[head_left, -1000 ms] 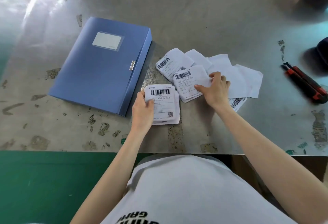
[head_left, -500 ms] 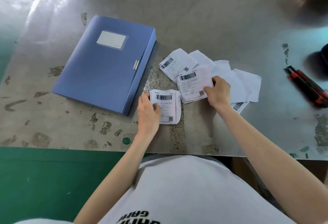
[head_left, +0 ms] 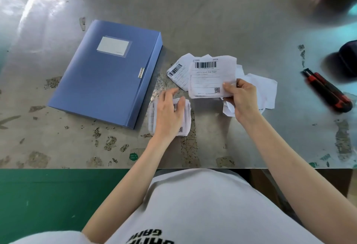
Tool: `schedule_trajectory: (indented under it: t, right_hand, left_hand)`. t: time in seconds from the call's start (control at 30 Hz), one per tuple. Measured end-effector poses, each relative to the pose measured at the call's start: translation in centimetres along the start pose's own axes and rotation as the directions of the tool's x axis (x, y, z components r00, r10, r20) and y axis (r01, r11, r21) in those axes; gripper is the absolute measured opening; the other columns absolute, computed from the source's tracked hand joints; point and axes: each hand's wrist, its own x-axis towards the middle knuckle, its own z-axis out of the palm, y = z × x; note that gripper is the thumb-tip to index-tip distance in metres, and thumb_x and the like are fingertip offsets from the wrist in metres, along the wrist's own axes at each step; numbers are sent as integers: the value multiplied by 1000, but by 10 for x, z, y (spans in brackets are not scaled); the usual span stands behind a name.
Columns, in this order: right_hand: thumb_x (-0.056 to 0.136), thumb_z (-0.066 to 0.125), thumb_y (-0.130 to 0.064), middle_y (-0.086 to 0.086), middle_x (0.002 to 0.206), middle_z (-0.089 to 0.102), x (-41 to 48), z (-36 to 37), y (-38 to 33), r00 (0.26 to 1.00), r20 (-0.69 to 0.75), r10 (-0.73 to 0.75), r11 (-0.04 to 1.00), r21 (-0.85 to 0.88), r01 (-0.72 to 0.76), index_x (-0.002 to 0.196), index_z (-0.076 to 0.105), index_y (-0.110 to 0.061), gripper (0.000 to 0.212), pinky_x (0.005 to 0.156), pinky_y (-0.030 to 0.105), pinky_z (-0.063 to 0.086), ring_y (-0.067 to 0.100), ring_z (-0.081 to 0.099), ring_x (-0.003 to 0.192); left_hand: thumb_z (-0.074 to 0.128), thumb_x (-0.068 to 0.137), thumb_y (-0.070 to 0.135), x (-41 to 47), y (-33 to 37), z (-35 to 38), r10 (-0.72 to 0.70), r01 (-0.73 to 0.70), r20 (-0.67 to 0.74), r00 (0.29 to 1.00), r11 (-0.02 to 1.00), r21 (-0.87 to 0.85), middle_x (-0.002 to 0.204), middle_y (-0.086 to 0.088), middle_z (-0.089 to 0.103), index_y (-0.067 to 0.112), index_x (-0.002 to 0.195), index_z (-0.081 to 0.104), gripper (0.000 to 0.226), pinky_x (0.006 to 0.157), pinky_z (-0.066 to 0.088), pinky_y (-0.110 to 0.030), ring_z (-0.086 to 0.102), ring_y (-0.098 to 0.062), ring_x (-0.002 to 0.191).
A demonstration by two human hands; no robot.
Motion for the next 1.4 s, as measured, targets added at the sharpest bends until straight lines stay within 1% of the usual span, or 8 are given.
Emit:
schedule_trajectory:
  t: [0.07,0.13,0.2,0.33,0.73,0.97,1.1,1.4]
  right_hand:
    - [85,65,-1,-2,69,71,-5,1,1,997,72,31,997,63,-35,80,65,-8,9,57,25,55,13,67,65]
    - [86,64,-3,0,73,73,-11,2,3,990,132,47,997,62,-56,84,67,-6,4,59,23,55,13,69,68]
    - [87,64,-5,0,74,74,-15,2,5,985,165,47,997,58,-57,86,68,-4,4,60,22,56,13,70,69]
    - [87,64,-4,3,78,69,-18,1,6,995,91,34,999,35,-37,87,65,-9,5,54,20,52,11,66,65]
    - [90,60,-6,8,82,65,-23,7,15,995,-17,95,992,86,-93,76,56,-14,15,58,27,59,19,63,71]
    - [86,64,-4,3,79,67,-30,18,23,991,127,50,999,-23,-48,84,63,-14,10,61,25,57,17,63,74]
    - [83,66,0,7,84,67,-32,25,24,989,143,35,996,-83,-24,84,66,-12,12,80,35,54,22,63,84]
    - [84,62,2,3,78,62,-25,23,21,998,36,53,998,38,-54,79,62,-13,16,74,29,49,15,57,74]
  left_hand:
    - [52,97,26,3,14,-1,-86,106,85,993,955,-277,105,11,64,19,113,57,19,80,47,-12,61,4,95]
    - [52,98,27,8,18,0,-188,224,132,973,898,-378,96,1,69,19,104,58,13,74,54,-25,67,-11,89]
    - [53,97,19,11,19,0,-239,279,149,959,885,-374,97,-7,71,13,105,61,13,75,58,-36,68,-24,91]
    - [62,91,9,10,13,-2,-281,328,169,945,829,-453,84,11,74,18,98,64,12,65,55,-17,72,-9,82]
    - [71,86,14,-2,-1,-14,-360,346,92,928,747,-568,97,1,71,21,95,63,14,56,56,-23,70,-10,80]
    - [74,82,20,-6,-13,-20,-387,367,51,921,812,-453,84,7,70,17,90,60,17,55,52,-19,64,-5,69]
    - [77,80,27,-9,-16,-26,-361,344,45,931,831,-438,97,7,72,19,106,63,31,68,56,-24,68,-9,86]
    - [59,94,22,-10,-17,-35,-435,358,42,899,677,-643,90,9,74,23,97,70,12,59,56,-21,71,-9,84]
